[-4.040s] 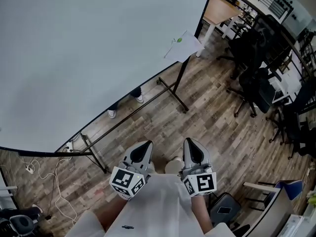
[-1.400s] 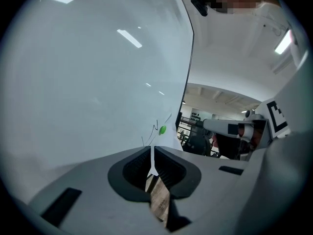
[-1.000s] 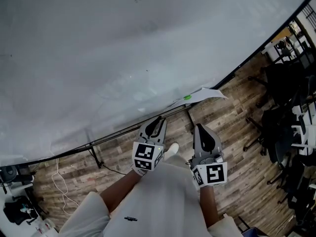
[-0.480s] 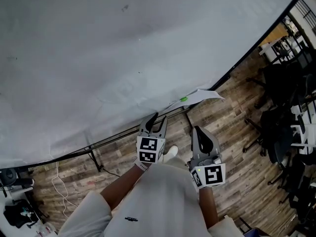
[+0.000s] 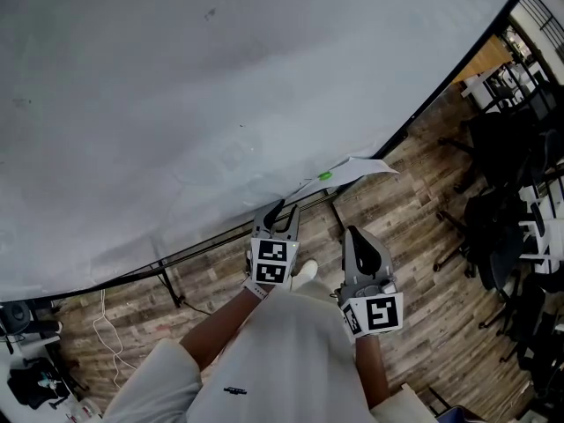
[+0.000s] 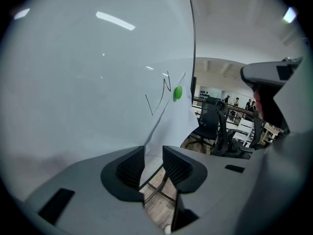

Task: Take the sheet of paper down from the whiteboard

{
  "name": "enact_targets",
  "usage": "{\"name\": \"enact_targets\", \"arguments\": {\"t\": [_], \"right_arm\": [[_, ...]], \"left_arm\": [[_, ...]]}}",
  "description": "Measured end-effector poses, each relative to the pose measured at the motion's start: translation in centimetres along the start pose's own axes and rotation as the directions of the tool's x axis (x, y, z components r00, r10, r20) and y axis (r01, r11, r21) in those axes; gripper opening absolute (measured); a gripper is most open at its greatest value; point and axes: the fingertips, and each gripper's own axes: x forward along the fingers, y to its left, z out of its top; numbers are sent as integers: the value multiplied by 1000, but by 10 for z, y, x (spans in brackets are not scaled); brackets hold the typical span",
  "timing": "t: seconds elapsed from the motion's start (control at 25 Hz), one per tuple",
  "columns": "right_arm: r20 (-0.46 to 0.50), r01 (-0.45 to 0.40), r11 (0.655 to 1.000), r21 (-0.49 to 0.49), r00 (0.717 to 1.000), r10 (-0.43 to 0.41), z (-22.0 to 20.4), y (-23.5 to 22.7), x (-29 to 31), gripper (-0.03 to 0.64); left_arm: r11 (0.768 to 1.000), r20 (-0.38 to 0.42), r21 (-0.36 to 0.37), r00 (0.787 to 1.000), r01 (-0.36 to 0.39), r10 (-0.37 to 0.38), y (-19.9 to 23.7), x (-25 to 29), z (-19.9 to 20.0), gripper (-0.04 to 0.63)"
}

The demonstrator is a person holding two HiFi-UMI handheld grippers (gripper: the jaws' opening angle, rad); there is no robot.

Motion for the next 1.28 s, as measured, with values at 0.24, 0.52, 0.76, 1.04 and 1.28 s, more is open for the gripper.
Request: {"name": "enact_targets", "arguments": {"t": [0.24,0.52,0.76,1.04,1.28], "right_arm": [[-3,12,1000,-1,1000,-12,-2,-4,-5,11],[-2,25,1000,0,1000,-25,-2,-4,-9,11],[-1,32,999,-4,999,-32,-4,-8,-8,11],[-39,9,1000,-11,999,-10,-14,-7,3,11],[-48,-17,1000,-24,999,16,-18,-9,25,63]], "left_arm": [[1000,-1,-13,1000,-16,16,1,6,-2,89],[999,19,-34,1000,-13,14,9,7,-2,8],[998,18,-56,999,36,-35,8,7,-3,6],[997,18,-53,998,54,-53,11,2,-4,6],[997,16,-53,998,64,-63,7,1,-1,6]]}}
